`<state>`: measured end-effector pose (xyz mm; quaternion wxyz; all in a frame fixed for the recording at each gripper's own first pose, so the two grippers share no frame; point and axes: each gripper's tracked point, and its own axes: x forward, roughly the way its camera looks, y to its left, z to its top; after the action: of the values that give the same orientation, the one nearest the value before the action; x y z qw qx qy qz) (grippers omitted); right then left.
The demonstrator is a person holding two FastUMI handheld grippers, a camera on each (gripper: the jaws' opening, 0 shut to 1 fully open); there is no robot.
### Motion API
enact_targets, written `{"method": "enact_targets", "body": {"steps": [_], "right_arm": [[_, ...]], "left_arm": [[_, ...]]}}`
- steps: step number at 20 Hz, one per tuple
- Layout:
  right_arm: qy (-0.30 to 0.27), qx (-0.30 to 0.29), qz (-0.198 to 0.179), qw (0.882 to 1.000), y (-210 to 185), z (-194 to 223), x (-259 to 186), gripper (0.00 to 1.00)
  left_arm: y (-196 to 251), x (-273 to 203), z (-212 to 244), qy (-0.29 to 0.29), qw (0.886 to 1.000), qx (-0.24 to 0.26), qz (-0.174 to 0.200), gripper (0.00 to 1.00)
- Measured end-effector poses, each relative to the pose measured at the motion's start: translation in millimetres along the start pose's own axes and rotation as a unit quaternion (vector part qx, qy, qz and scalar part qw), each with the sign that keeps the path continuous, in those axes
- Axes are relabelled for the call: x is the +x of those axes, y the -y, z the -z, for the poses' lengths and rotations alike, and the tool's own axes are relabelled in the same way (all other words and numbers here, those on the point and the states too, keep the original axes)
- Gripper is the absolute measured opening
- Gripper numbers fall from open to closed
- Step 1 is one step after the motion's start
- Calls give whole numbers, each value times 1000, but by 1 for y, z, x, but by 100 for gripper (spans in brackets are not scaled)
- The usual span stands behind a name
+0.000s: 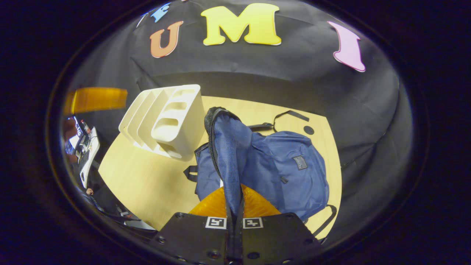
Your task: Open the schoolbag, grab two books from the bookshelf and put them into the schoolbag.
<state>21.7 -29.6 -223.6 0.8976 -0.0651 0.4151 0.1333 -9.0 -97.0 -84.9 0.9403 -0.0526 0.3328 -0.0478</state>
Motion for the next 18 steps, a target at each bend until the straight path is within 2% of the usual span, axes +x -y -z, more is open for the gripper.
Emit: {"method": "enact_targets", "body": {"steps": [3,4,5,7,11,14,15,16,17,18], "right_arm": [[-13,1,4,1000,-17,5,16,1],[-17,5,6,1000,-23,6,22,1],[-22,8,11,1000,-27,9,29,4],[-32,11,17,999,-36,15,39,1],[-42,16,30,999,-47,21,52,8],[-45,30,31,998,-61,26,55,22],[-46,32,32,998,-64,27,57,29],[-46,34,29,998,-69,29,59,41],[-45,36,32,998,-72,30,61,45],[-46,38,32,998,-76,32,61,56]], "left_arm": [[-14,-24,-39,83,996,13,-26,86],[-14,-26,-47,105,994,17,-35,89],[-16,-35,-57,126,991,19,-43,100],[-15,-32,-65,152,987,21,-52,99],[-26,-45,-74,167,984,13,-56,99],[-49,-59,-72,173,983,12,-59,99],[-56,-64,-68,173,983,11,-59,99],[-60,-66,-68,172,983,8,-59,99],[-65,-69,-67,173,983,5,-59,99],[-69,-71,-65,173,983,2,-58,99]]}}
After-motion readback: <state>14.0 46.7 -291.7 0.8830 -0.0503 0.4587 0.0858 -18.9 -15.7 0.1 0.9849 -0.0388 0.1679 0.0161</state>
